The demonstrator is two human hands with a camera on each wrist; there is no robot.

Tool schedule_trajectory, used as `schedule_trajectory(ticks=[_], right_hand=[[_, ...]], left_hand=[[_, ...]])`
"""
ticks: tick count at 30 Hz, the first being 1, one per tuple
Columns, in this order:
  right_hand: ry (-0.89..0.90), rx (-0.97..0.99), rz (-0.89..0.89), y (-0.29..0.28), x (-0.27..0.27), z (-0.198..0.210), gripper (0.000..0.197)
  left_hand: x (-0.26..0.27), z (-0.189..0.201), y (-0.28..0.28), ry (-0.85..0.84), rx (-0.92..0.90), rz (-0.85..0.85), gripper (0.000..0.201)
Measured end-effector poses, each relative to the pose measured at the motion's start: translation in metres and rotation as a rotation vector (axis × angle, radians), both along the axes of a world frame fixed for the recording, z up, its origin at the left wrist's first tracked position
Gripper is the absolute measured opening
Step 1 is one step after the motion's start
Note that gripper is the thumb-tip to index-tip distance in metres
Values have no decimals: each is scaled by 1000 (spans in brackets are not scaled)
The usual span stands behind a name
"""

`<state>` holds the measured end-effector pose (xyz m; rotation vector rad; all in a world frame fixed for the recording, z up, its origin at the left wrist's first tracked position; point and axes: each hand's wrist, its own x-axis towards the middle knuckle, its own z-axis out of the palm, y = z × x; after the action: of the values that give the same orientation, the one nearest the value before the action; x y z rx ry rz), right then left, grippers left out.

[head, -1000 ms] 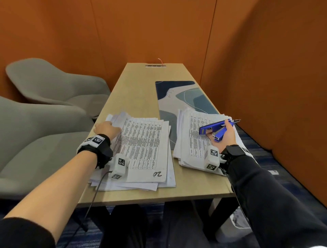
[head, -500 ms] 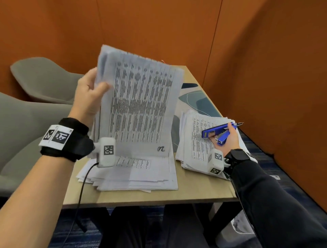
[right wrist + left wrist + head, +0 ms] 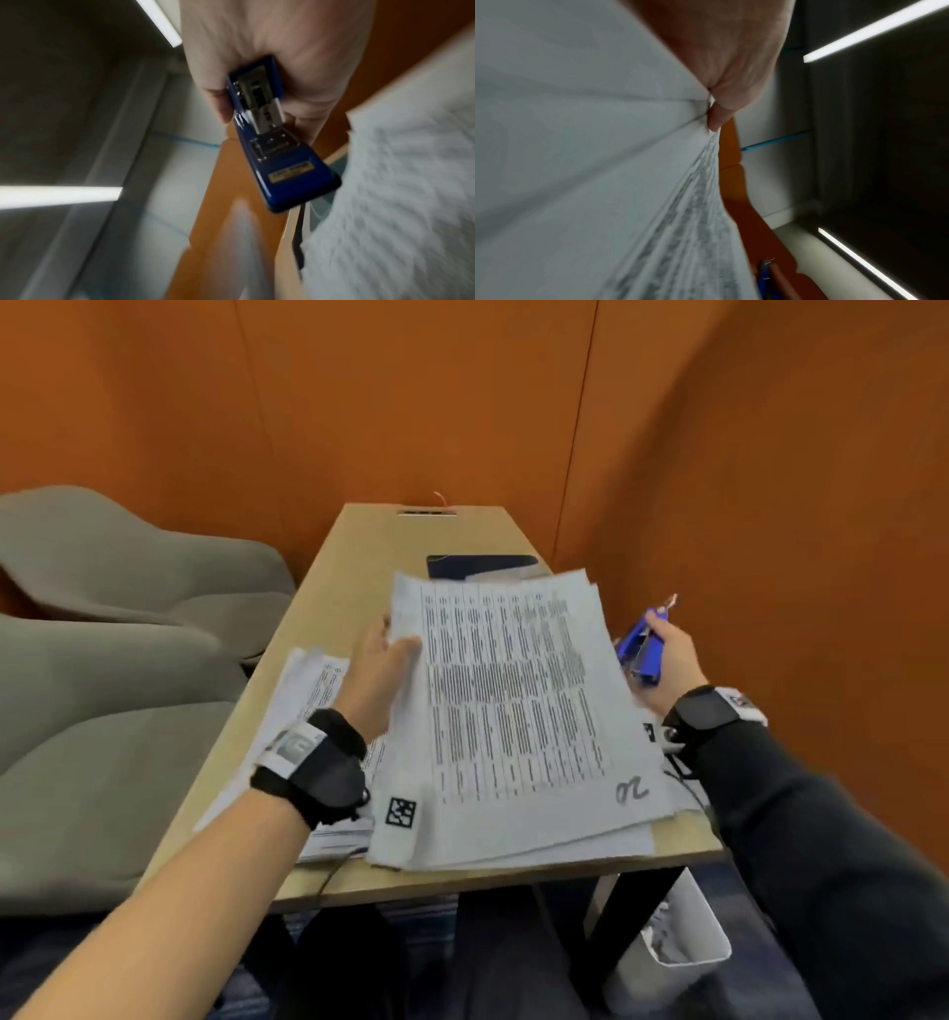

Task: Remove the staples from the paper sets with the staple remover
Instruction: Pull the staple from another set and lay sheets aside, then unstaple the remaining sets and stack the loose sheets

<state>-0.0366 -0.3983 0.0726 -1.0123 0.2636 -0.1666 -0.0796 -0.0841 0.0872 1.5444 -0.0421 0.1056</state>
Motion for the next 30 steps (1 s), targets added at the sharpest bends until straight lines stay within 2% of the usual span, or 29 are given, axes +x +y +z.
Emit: schedule_trajectory(ticks=[1,3,5,7,8,10,12,15,18,20,24,30], right_hand=[[-27,-133,-11,-6,5,8,20],[-84,-475,30,-12,8,27,49],[-156,-732,179,-8,6,43,62],[-175,-995,370,5,0,46,61],[-155,-1170,469,14,-5,43,59],[-100,-1443,656,36,-13,27,57],[-41,-1623,768,56,-19,10,56],[43,-1744,802,79,-21,-2,53],[80,-1818,817,90,-18,-5,52],[79,-1877,826,94,-15,-8,51],[49,-1922,830,100,-12,-13,50],[37,-1936,822,102,-15,-19,48]], left_hand=[[2,-18,-4,98,-29,-38,27],[5,-46,-11,232,-25,-92,32],[10,-61,-13,328,-48,-105,27],[12,-64,-12,435,-93,-107,11],[13,-63,-10,496,-97,-118,16],[25,-68,-2,567,-91,-176,45],[37,-65,2,563,-164,-218,49],[40,-46,-5,537,-261,-267,40],[44,-44,-14,549,-145,-253,22],[49,-51,-19,575,-47,-209,16],[53,-66,-22,611,-42,-195,16],[59,-72,-22,581,-59,-167,18]])
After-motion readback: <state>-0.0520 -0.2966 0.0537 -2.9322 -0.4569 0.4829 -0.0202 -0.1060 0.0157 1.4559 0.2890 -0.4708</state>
